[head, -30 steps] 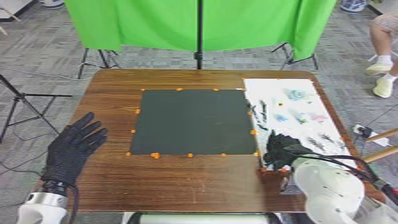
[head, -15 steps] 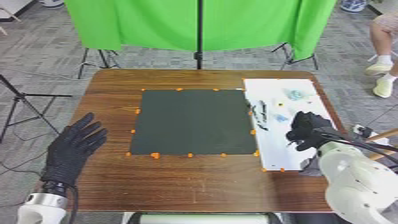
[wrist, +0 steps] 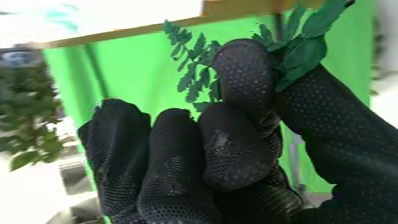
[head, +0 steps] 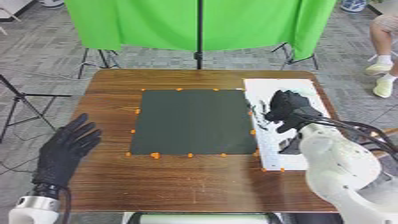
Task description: Arrange flowers
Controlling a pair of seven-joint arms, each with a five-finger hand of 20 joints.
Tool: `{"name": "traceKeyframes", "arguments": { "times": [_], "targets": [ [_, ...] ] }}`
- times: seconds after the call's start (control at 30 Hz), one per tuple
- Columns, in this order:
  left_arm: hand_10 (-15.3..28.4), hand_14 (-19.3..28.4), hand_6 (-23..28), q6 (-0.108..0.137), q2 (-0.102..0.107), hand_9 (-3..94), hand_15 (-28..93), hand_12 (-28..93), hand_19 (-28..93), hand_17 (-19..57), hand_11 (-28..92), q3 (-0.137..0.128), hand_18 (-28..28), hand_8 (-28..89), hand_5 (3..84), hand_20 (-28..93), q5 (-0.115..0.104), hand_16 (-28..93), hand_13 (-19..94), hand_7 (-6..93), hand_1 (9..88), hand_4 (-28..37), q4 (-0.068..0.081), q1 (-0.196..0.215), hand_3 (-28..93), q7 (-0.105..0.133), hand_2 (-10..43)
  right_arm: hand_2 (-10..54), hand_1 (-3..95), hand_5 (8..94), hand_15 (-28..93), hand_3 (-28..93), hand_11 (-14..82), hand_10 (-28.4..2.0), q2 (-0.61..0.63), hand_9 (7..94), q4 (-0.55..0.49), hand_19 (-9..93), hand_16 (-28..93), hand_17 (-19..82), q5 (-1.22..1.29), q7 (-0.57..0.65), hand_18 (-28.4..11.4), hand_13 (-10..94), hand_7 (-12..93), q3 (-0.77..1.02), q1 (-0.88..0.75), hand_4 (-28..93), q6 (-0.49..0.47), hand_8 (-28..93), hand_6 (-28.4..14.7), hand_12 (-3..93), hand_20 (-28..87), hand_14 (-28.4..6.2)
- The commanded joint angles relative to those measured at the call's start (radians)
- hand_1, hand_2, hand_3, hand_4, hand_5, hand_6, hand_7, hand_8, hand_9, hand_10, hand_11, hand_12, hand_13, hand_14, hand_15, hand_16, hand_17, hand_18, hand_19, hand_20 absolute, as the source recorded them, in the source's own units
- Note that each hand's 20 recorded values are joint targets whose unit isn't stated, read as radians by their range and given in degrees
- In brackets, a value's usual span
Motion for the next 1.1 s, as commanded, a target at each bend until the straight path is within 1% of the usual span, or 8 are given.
{"name": "traceKeyframes", "arguments": {
  "times": [0.03,0.13,0.2,0.27,0.4,0.67,0.9,1.1],
  "targets": [
    [11.9,13.9,3.5,0.035,0.024,28.0,39,18,50,-8.3,24,-0.053,21.0,-9,31.0,10,-0.018,1,24,19.8,23.2,-27.1,-0.027,0.126,68,0.029,-1.2,-9.5,38.4,77.0,84,90,67.9,-6.2,-0.146,92.2,0.048,93,39,58,-0.001,-0.043,-20.6,88,58,-0.163,0.183,-11,-0.003,22,-3.0,43.2,69,-6.6],
    [11.9,13.9,3.6,0.045,0.020,28.1,39,18,50,-8.2,24,-0.064,20.9,-9,31.2,10,-0.022,1,24,19.9,23.5,-27.2,-0.028,0.151,68,0.036,-1.1,-9.5,38.6,77.0,84,89,67.7,-6.2,-0.203,92.3,0.091,93,39,58,-0.009,-0.052,-20.5,88,58,-0.237,0.246,-12,-0.018,22,-2.9,43.1,69,-6.6],
    [12.0,13.9,3.6,0.060,0.016,28.2,39,18,50,-8.1,25,-0.062,20.9,-9,31.3,10,-0.023,1,24,20.0,23.5,-27.2,-0.028,0.161,69,0.042,-1.1,-9.5,38.7,77.1,84,89,67.6,-6.1,-0.237,92.2,0.117,93,39,58,-0.016,-0.065,-20.4,88,57,-0.269,0.269,-12,-0.040,22,-2.9,43.2,69,-6.6],
    [12.0,13.9,3.7,0.056,0.013,28.3,39,18,50,-8.1,25,-0.065,20.9,-9,31.6,10,-0.021,1,24,20.2,23.5,-27.1,-0.024,0.170,69,0.046,-1.1,-9.5,38.8,77.0,84,89,67.4,-6.2,-0.270,92.3,0.154,93,39,58,-0.023,-0.065,-20.4,88,57,-0.316,0.301,-12,-0.032,22,-2.8,43.2,69,-6.5],
    [12.0,13.9,3.5,0.078,0.010,28.5,39,17,50,-8.1,25,-0.062,20.9,-9,31.9,10,-0.031,1,24,20.4,23.5,-27.2,-0.023,0.184,69,0.056,-1.2,-9.5,38.9,77.1,83,89,67.1,-6.2,-0.347,92.4,0.217,93,39,58,-0.034,-0.056,-20.3,88,57,-0.381,0.340,-12,-0.056,22,-2.7,43.1,68,-6.4],
    [12.1,13.9,3.6,0.053,0.031,28.7,39,17,50,-8.0,25,-0.023,20.9,-9,32.3,10,-0.023,1,24,20.5,23.4,-27.2,-0.003,0.126,69,0.049,-1.3,-9.5,39.2,77.1,83,88,66.4,-6.2,-0.449,92.4,0.345,93,39,58,-0.065,-0.063,-20.3,88,57,-0.520,0.399,-12,-0.096,22,-2.5,43.2,68,-6.4],
    [12.0,13.9,3.6,0.028,0.054,28.7,39,17,50,-8.1,25,0.010,21.0,-9,32.2,11,-0.015,1,24,20.4,23.4,-27.3,0.021,0.061,69,0.009,-1.1,-9.5,39.3,76.9,83,88,66.0,-6.2,-0.519,92.3,0.423,93,39,58,-0.078,-0.065,-20.1,88,57,-0.562,0.409,-13,-0.083,22,-2.2,43.3,68,-6.4],
    [12.1,14.0,3.6,0.016,0.065,28.7,39,17,50,-8.0,25,0.023,20.9,-9,32.1,11,-0.012,1,24,20.2,23.4,-27.2,0.029,0.033,69,-0.013,-1.1,-9.2,39.6,76.7,83,88,65.8,-6.3,-0.538,92.3,0.442,93,39,58,-0.047,-0.063,-20.2,88,56,-0.576,0.409,-13,-0.048,22,-2.2,43.4,68,-6.3]
  ]
}}
